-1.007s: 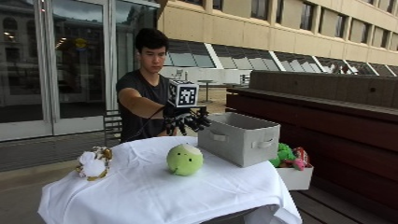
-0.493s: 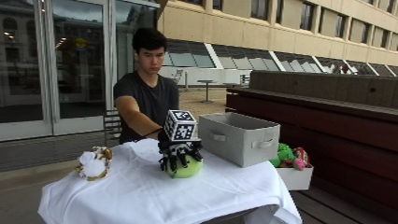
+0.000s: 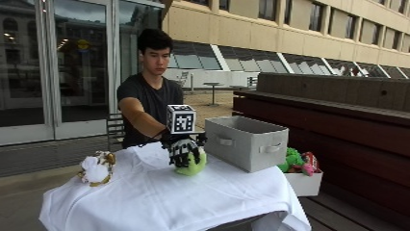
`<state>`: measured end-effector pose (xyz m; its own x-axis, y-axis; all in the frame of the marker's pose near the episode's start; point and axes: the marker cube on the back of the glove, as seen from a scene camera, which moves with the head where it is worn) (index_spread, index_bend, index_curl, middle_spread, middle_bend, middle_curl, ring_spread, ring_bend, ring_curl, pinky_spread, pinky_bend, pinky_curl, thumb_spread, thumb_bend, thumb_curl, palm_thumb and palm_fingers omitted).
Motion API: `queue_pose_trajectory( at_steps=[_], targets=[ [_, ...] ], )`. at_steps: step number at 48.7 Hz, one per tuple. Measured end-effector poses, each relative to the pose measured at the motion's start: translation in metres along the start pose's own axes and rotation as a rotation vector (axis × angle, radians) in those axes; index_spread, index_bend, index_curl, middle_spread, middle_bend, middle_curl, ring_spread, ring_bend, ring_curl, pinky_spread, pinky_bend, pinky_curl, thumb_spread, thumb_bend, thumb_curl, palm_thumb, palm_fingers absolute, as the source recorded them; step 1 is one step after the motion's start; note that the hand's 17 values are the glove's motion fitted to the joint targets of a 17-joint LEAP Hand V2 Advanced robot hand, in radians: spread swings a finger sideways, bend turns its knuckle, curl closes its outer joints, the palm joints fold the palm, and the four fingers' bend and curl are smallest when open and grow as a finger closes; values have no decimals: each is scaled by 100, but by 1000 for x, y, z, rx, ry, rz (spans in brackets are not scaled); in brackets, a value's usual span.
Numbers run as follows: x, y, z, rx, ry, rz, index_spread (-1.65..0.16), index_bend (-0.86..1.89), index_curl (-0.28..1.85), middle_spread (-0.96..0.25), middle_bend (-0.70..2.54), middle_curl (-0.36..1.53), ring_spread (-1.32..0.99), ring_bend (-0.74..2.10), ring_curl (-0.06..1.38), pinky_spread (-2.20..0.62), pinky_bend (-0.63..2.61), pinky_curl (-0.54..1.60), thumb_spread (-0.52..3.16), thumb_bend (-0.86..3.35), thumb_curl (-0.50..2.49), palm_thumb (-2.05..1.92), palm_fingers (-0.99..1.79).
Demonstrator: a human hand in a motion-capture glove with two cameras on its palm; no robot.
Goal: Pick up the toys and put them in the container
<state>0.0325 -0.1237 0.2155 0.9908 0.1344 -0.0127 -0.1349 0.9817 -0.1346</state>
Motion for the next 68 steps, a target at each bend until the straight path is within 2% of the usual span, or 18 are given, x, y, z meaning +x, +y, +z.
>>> queue_pose_trajectory(
  at_steps=[3, 8, 12, 21, 32, 38, 50, 60, 65, 68],
  targets=[
    [-3, -3, -14, 98, -13, 75, -30, 55, 23, -31, 79, 52, -40, 113, 47, -47, 88, 27, 30, 33, 67, 89, 121],
    [-8, 23, -60, 37, -9, -29, -29, 59, 27, -35, 73, 52, -41, 108, 46, -46, 94, 31, 28, 25, 68, 79, 112],
    [-11, 32, -116, 96, 5, -44, -30, 52, 27, -38, 67, 52, -43, 106, 45, -46, 101, 35, 31, 20, 70, 75, 101],
    [-35, 52, -222, 232, -3, -67, -32, 43, 27, -42, 61, 53, -45, 104, 45, -45, 104, 38, 38, 17, 74, 73, 102],
    [-94, 78, -282, 281, 10, -133, -35, 36, 29, -46, 56, 55, -45, 101, 45, -44, 101, 39, 45, 13, 79, 73, 103],
    [-152, 94, -294, 246, -32, -232, -36, 33, 31, -48, 53, 57, -46, 100, 45, -45, 99, 39, 47, 12, 81, 73, 105],
    [-274, 134, -280, 211, -54, -383, -37, 26, 34, -50, 47, 60, -47, 97, 46, -45, 97, 40, 51, 8, 86, 74, 106],
    [-291, 134, -260, 201, -8, -413, -38, 21, 37, -51, 42, 62, -47, 95, 46, -45, 96, 40, 54, 6, 89, 75, 106],
    [-290, 136, -247, 74, 18, -427, -38, 17, 38, -50, 36, 62, -47, 94, 46, -46, 95, 40, 58, 3, 89, 73, 103],
    [-287, 138, -239, -8, 34, -451, -38, 9, 36, -47, 29, 61, -47, 95, 48, -45, 101, 42, 66, -1, 87, 67, 90]
  ],
)
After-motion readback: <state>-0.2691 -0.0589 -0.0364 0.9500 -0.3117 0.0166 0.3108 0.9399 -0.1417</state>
